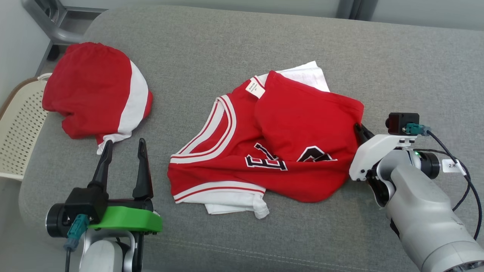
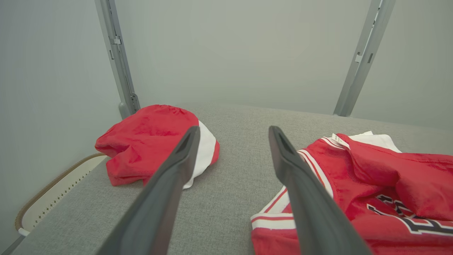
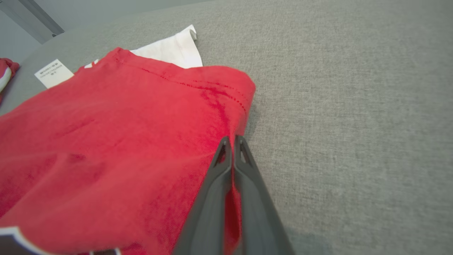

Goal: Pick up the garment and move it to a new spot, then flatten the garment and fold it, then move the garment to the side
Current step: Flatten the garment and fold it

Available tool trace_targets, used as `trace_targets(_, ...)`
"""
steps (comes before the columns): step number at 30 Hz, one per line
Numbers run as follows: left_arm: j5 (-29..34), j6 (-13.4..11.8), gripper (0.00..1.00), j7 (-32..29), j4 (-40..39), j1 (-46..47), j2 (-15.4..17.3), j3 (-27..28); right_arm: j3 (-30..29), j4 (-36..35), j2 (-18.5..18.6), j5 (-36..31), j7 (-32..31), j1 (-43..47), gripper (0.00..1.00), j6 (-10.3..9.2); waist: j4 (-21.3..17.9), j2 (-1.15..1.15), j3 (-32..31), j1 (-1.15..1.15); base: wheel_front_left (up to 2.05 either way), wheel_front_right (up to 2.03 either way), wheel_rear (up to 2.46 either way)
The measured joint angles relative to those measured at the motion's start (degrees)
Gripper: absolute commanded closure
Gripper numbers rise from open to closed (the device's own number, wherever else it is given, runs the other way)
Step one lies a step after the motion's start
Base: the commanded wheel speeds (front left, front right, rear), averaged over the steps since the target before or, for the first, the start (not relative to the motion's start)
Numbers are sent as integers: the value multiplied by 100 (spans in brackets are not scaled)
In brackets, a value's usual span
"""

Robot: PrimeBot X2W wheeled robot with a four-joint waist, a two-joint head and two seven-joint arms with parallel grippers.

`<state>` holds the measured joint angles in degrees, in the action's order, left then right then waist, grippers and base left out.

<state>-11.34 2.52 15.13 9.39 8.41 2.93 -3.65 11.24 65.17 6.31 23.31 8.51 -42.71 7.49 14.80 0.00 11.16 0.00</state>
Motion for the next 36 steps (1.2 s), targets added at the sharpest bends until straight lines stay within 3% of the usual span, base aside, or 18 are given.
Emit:
trace_targets(9,-21,-27,0,-1,24,-34,-4,3,48,-220,435,77,621,122,100,1,-181,0,-130,0,0,0,0)
trace_targets(17,-66,-58,0,-1,23,-93,-7,-27,-538,-990,867,-276,649,502,100,1,-441,0,-245,0,0,0,0)
trace_targets(21,-86,-64,0,0,29,-109,-7,-47,-713,-1555,832,-754,648,802,100,1,-545,0,-291,0,0,0,0)
trace_targets(26,-107,-101,0,0,41,-130,-7,-81,-728,-2223,509,-1329,654,979,100,1,-610,0,-325,0,0,0,0)
trace_targets(36,-163,-92,0,0,111,-137,-9,-193,-3,-2694,-122,-1734,346,1272,100,2,-458,0,-342,0,0,0,0)
